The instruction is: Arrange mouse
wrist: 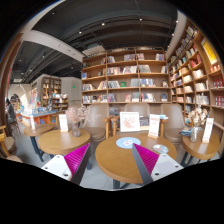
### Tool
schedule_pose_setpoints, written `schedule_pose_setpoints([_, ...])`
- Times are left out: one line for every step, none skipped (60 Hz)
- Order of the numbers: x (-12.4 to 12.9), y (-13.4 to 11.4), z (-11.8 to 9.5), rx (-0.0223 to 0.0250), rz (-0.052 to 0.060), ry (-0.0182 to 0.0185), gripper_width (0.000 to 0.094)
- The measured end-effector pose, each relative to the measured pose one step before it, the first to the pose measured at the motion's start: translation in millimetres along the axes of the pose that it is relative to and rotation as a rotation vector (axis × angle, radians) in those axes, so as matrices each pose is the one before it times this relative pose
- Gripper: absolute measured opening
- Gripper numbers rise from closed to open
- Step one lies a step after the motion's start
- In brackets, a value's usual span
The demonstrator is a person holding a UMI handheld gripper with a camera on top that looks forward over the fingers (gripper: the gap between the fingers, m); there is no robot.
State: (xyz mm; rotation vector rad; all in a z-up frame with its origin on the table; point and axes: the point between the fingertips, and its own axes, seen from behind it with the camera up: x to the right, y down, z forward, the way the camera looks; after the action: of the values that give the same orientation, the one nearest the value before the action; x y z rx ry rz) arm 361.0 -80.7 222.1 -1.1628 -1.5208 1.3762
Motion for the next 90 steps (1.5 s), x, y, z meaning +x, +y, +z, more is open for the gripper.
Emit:
schedule_pose_setpoints([-0.18, -0.02, 0.2, 0.00038, 0.0009, -0.0002, 0.0862])
schedule_pose_setpoints([-0.15, 0.08, 0.17, 0.00011, 0.0002, -0.00008, 0.0864])
schedule_pose_setpoints([-0.09, 0.08, 0.2, 0.00014, -0.0002, 0.00005, 0.0864])
schedule_pose_setpoints([0.1, 0.02, 0.03, 0.00037, -0.0008, 0.00048, 0.0865])
schedule_pose_setpoints([0.13, -0.1, -0.18, 0.00034, -0.0008, 0.00085, 0.0864])
schedule_pose_setpoints([0.02, -0.07, -0.06, -0.00015, -0.0008, 0.00107, 0.0864])
schedule_pose_setpoints([2.29, 1.08, -0.21, -0.00019, -0.0003, -0.00055, 0.0863])
schedule_pose_setpoints([-0.14, 0.26, 0.01, -0.00022, -0.0002, 0.0009, 0.0862])
schedule_pose_setpoints([-0.29, -0.08, -0.17, -0.00056, -0.0001, 0.00051, 0.0864])
schedule_pose_setpoints([-0.24, -0.12, 0.25, -0.0009, 0.0002, 0.00058, 0.0864])
schedule_pose_setpoints([-0.17, 0.05, 0.33, -0.00063, -0.0001, 0.00032, 0.0864])
schedule_pose_setpoints([-0.2, 0.01, 0.12, -0.0006, -0.0008, 0.00001, 0.0864])
schedule_pose_setpoints([-0.5, 0.04, -0.11, -0.00072, -0.0005, -0.00007, 0.0864])
schedule_pose_setpoints([-0.13, -0.1, 0.12, -0.00068, -0.0003, -0.00043, 0.0864])
schedule_pose_setpoints([0.25, -0.09, 0.26, -0.00058, 0.0002, -0.0002, 0.0863])
schedule_pose_setpoints([-0.26, -0.01, 0.38, -0.00117, 0.0006, -0.00017, 0.0864])
schedule_pose_setpoints([0.1, 0.07, 0.22, -0.00144, 0.0003, 0.00005, 0.0863])
schedule_pose_setpoints([0.02, 0.01, -0.05, -0.0011, -0.0001, 0.00042, 0.0864])
schedule_pose_setpoints([0.26, 0.35, -0.04, -0.00102, -0.0007, 0.00094, 0.0863])
schedule_pose_setpoints([0.14, 0.08, 0.0, -0.00072, -0.0008, 0.00155, 0.0863])
schedule_pose_setpoints([0.39, -0.09, 0.14, -0.00086, -0.0006, 0.00177, 0.0863])
schedule_pose_setpoints([0.5, 0.05, 0.42, -0.00097, -0.0002, 0.00154, 0.0863])
schedule_pose_setpoints([0.65, 0.25, 0.7, -0.00154, 0.0003, 0.00148, 0.0864])
schedule_pose_setpoints([0.71, -0.01, 0.63, -0.00153, 0.0001, 0.00134, 0.0865])
schedule_pose_setpoints([0.74, 0.31, 0.61, -0.00086, -0.001, 0.00169, 0.0864])
schedule_pose_setpoints([0.55, -0.01, 0.54, -0.00039, -0.0017, 0.00225, 0.0863])
schedule_pose_setpoints([0.74, 0.31, 0.34, -0.00024, -0.002, 0.00334, 0.0864])
schedule_pose_setpoints([1.21, 0.06, 0.22, -0.00027, -0.0022, 0.00435, 0.0864])
schedule_pose_setpoints([1.34, 0.71, 0.48, -0.0007, -0.0022, 0.00411, 0.0865])
schedule_pose_setpoints([1.02, 1.32, 0.25, -0.00139, -0.0022, 0.00341, 0.0862])
schedule_pose_setpoints([1.08, 1.0, 0.7, -0.00232, -0.002, 0.00202, 0.0862])
schedule_pose_setpoints([1.2, 1.48, 0.31, -0.00295, -0.0015, 0.00192, 0.0861])
schedule_pose_setpoints([1.12, 1.96, 0.87, -0.00307, -0.0004, 0.00208, 0.0859])
schedule_pose_setpoints([1.67, 1.33, 0.1, -0.00324, 0.0005, 0.00315, 0.086])
schedule_pose_setpoints([1.93, 1.39, 0.81, -0.00289, 0.0011, 0.0033, 0.0861])
schedule_pose_setpoints([1.72, 1.58, 0.95, -0.00326, -0.0002, 0.00295, 0.086])
schedule_pose_setpoints([2.1, 1.11, 0.29, -0.00317, -0.0008, 0.00339, 0.0858])
schedule_pose_setpoints([2.34, 1.17, -0.3, -0.00328, -0.001, 0.00357, 0.0857])
schedule_pose_setpoints([2.08, 0.51, -0.1, -0.00291, -0.0009, 0.00407, 0.0858])
schedule_pose_setpoints([2.75, 0.87, -0.3, -0.00292, -0.0004, 0.00443, 0.0857])
schedule_pose_setpoints([3.0, 0.96, 0.04, -0.00261, -0.0007, 0.00489, 0.0856])
schedule_pose_setpoints([2.9, 0.89, 0.13, -0.00218, -0.0003, 0.00512, 0.0857])
schedule_pose_setpoints([2.99, 0.91, 0.09, -0.00232, -0.0004, 0.00521, 0.0858])
schedule_pose_setpoints([3.48, 0.93, 0.3, -0.00275, -0.0006, 0.00579, 0.0859])
schedule_pose_setpoints([3.41, 0.76, 0.34, -0.00243, -0.0007, 0.00577, 0.0858])
schedule_pose_setpoints([3.55, 0.86, 0.36, -0.00282, -0.001, 0.00641, 0.0858])
schedule_pose_setpoints([3.5, 1.13, 0.84, -0.00299, -0.0008, 0.00687, 0.086])
schedule_pose_setpoints([4.0, 1.11, 1.13, -0.00278, -0.0005, 0.00687, 0.0859])
schedule_pose_setpoints([3.91, 1.32, 1.36, -0.00269, -0.0006, 0.0066, 0.086])
schedule_pose_setpoints([3.36, 0.95, 0.67, -0.00284, -0.0011, 0.00689, 0.0859])
schedule_pose_setpoints([4.49, 1.31, 1.51, -0.00348, -0.0009, 0.00742, 0.0858])
schedule_pose_setpoints([4.51, 1.35, 1.28, -0.00392, -0.0007, 0.00768, 0.0858])
schedule_pose_setpoints([4.01, 1.46, 1.33, -0.00401, -0.0003, 0.00845, 0.0855])
schedule_pose_setpoints([4.36, 1.58, 1.4, -0.00385, -0.0004, 0.00824, 0.086])
schedule_pose_setpoints([4.59, 1.18, 1.72, -0.0033, -0.0003, 0.00826, 0.0861])
schedule_pose_setpoints([4.78, 1.72, 2.2, -0.00395, -0.0006, 0.00844, 0.0858])
schedule_pose_setpoints([4.62, 1.58, 1.92, -0.00493, -0.0009, 0.00889, 0.0858])
schedule_pose_setpoints([7.13, 2.82, 0.33, -0.00579, -0.001, 0.00783, 0.086])
schedule_pose_setpoints([4.23, 1.81, 1.81, -0.00554, 0.0, 0.0082, 0.0859])
schedule_pose_setpoints([1.9, 0.27, 2.9, -0.00517, 0.0009, 0.00835, 0.0859])
schedule_pose_setpoints([6.08, 2.97, 0.67, -0.00472, 0.0006, 0.00706, 0.086])
schedule_pose_setpoints([1.97, 0.25, 3.24, -0.00509, 0.0015, 0.00871, 0.0859])
schedule_pose_setpoints([4.38, 2.24, 1.86, -0.005, 0.0019, 0.00822, 0.0859])
schedule_pose_setpoints([6.79, 1.78, 8.93, -0.0048, 0.0016, 0.00651, 0.0858])
schedule_pose_setpoints([4.32, 2.92, -4.48, -0.00488, 0.0012, 0.00596, 0.0859])
schedule_pose_setpoints([3.08, 2.01, 1.74, -0.00463, 0.0004, 0.00572, 0.0859])
schedule_pose_setpoints([3.39, 1.91, 1.4, -0.0053, -0.0007, 0.00484, 0.086])
schedule_pose_setpoints([3.23, 1.64, 1.38, -0.00565, -0.001, 0.00484, 0.0858])
schedule_pose_setpoints([3.52, 1.57, 1.61, -0.0057, -0.0004, 0.00564, 0.0858])
schedule_pose_setpoints([4.03, 1.73, 1.71, -0.00525, 0.0003, 0.00631, 0.0858])
schedule_pose_setpoints([3.11, 0.0, 7.8, -0.00487, 0.0016, 0.00653, 0.0858])
schedule_pose_setpoints([-0.67, 1.6, 2.59, -0.00461, 0.0018, 0.00755, 0.086])
schedule_pose_setpoints([9.76, 2.45, 1.32, -0.00423, 0.0015, 0.00093, 0.086])
schedule_pose_setpoints([2.93, 0.55, 1.77, -0.00506, 0.0012, 0.00358, 0.0859])
schedule_pose_setpoints([3.08, 0.96, 1.91, -0.00537, 0.0016, 0.00307, 0.0859])
schedule_pose_setpoints([3.05, 0.96, 1.97, -0.00492, 0.0028, 0.00333, 0.0859])
schedule_pose_setpoints([3.05, 0.93, 1.95, -0.00474, 0.0037, 0.0039, 0.0859])
schedule_pose_setpoints([2.99, 0.98, 2.21, -0.00429, 0.0031, 0.00427, 0.0858])
schedule_pose_setpoints([3.03, 1.42, 2.32, -0.00425, 0.0021, 0.00384, 0.0858])
schedule_pose_setpoints([-3.18, -0.11, 2.48, -0.00452, 0.001, 0.00686, 0.0857])
schedule_pose_setpoints([-0.81, 3.0, 1.12, -0.00407, 0.0009, 0.00529, 0.0858])
schedule_pose_setpoints([9.82, 1.83, 6.54, -0.00376, 0.0013, 0.0002, 0.0857])
schedule_pose_setpoints([3.04, 1.2, 3.18, -0.00449, 0.0019, 0.00377, 0.0857])
schedule_pose_setpoints([2.48, 1.31, 3.05, -0.00436, 0.0011, 0.00335, 0.0857])
schedule_pose_setpoints([2.1, 1.58, 2.57, -0.00444, 0.001, 0.00248, 0.0858])
schedule_pose_setpoints([1.64, 1.43, 2.73, -0.00531, 0.0012, 0.0017, 0.0858])
schedule_pose_setpoints([1.41, 1.52, 2.74, -0.00602, 0.0017, 0.0013, 0.0859])
schedule_pose_setpoints([1.54, 2.18, 2.61, -0.00659, 0.0014, 0.00161, 0.0857])
schedule_pose_setpoints([-1.79, 1.81, 0.15, -0.0071, 0.0001, 0.00368, 0.0857])
schedule_pose_setpoints([1.31, 2.54, 3.87, -0.00546, 0.0006, 0.00105, 0.0856])
